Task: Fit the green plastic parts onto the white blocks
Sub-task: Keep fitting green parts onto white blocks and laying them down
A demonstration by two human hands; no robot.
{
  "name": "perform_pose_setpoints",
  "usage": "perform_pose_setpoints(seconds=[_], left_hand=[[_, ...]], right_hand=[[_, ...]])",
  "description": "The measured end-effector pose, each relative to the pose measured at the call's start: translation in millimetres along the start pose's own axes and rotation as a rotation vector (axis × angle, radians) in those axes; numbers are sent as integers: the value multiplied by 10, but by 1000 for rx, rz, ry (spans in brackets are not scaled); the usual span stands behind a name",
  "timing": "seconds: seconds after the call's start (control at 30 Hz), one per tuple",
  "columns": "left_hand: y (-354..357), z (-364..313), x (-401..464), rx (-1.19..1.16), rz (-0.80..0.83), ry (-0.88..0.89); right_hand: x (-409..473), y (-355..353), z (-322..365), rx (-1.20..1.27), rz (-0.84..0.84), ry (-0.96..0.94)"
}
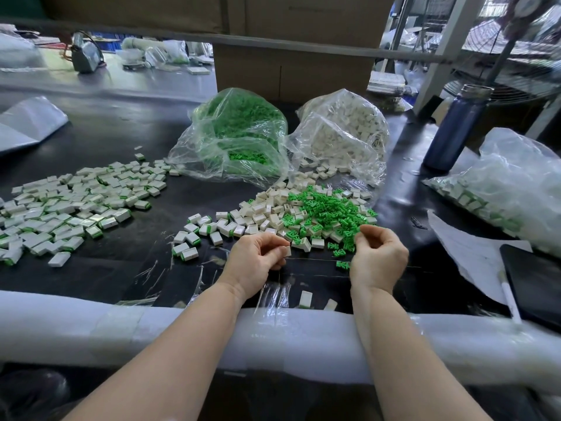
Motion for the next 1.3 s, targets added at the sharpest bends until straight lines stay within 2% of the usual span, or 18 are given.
perform_pose_setpoints(seconds=[0.13,0.3,0.57,0.77,0.93,1.03,1.3], left_hand=[[0,11,7,2,1,-1],[9,24,15,-17,-11,-12],[5,31,18,-3,-7,-3],[-2,33,17,5,-1,0],[0,33,15,-1,1,-1],[2,31,18,3,0,3],[12,46,37,16,2,5]], right_hand=[[94,-77,-49,-18,-182,126],[112,-127,-54,-191,-227,189],[79,-86,-57,-461,37,258],[-15,-80,60,-523,9,140],[-75,9,81,-763,286,105],[-107,30,69,-858,335,57],[-142,73,70,-836,418,-53]])
Point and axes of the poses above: each hand's wrist, its own x-axis towards the middle knuckle, its own y-axis out of the palm, z = x × y, the point moved 1 cm from there along x, towards the middle knuckle, and after that the axes turned 2 degrees about -y, right-handed, at the moved point
